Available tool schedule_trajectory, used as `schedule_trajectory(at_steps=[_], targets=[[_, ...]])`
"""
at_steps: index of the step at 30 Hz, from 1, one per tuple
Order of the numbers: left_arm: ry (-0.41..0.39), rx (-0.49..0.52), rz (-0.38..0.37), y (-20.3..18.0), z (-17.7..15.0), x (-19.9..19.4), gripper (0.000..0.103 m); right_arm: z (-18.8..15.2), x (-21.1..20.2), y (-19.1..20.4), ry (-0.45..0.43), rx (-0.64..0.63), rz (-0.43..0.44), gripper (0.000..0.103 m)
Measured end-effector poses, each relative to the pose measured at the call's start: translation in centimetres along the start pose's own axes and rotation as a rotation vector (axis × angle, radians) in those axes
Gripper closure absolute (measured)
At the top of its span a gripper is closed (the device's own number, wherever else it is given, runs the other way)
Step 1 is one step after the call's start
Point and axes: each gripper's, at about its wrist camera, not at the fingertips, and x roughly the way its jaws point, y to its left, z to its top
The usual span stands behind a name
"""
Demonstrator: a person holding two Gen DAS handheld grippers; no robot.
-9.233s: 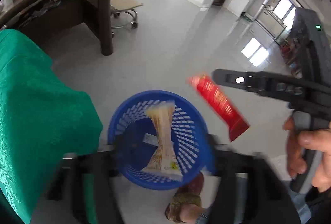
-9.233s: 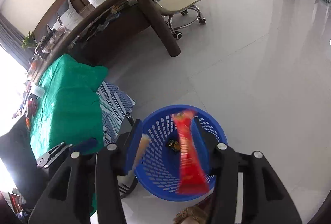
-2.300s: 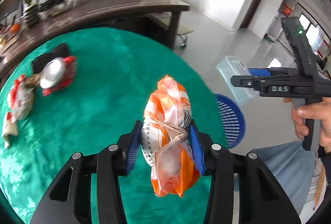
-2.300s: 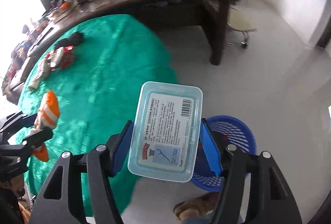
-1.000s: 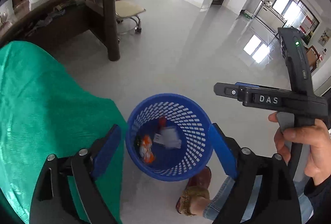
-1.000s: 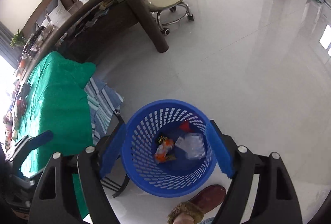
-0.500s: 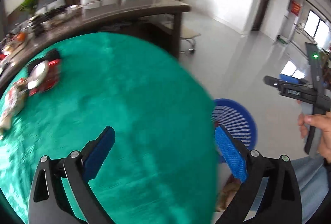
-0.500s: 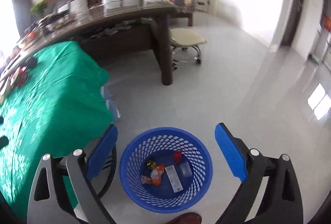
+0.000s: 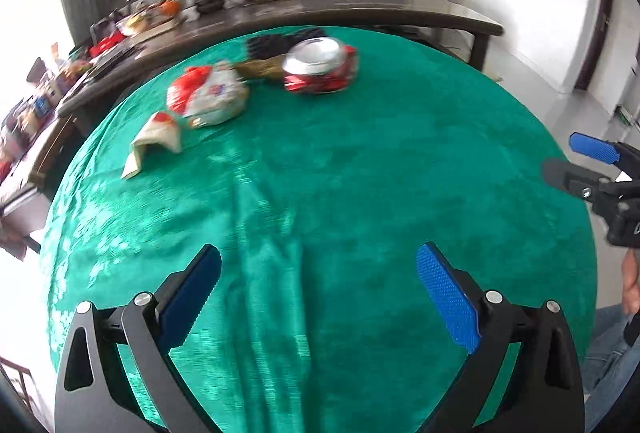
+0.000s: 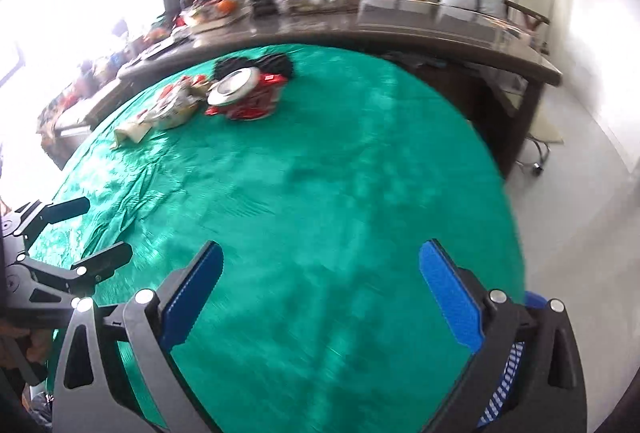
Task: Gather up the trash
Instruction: 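Grasp the white-and-red paper cup with the left gripper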
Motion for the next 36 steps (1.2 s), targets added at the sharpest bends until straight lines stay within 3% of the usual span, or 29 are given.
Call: schedule_trajectory(at_steps=[5,12,20,24,32,35,36], targets=[[0.019,-0.086,0.019,4.5,-1.0,0.6,0.006,1.3,4.4,4.5,0.068,-0.072,-0.002,0.007],[0.032,-0.150,0.020,9.1,-1.2,1.6,0.006,0.9,6.7,5.0,0.118,-0.053,-0.007,0.005],[-0.020,-0.248,0.040,14.8,4.3,4.0,0.006,0.8,6.7,5.0,0.118,-0.060,-0.016,0.005],[0.025,-0.244,0.065,16.5,7.0,7.3,0.006,0.8,6.8,5.0,0.119,-0.059,-0.015,0.005],[0.066,-0.214,0.099,17.1,8.7,11.2,0.006,0.7,6.8,5.0,0.119,-0.059,-0.015,0.005],[0.054,-0.177,0.091,16.7,9.0,11.2,0.018,0.7,6.7,5.0,0.119,-0.059,-0.015,0.005],[0.049,-0.165,0.085,16.6,9.0,11.1,0.027,0.7,6.8,5.0,0.119,-0.059,-0.015,0.005]])
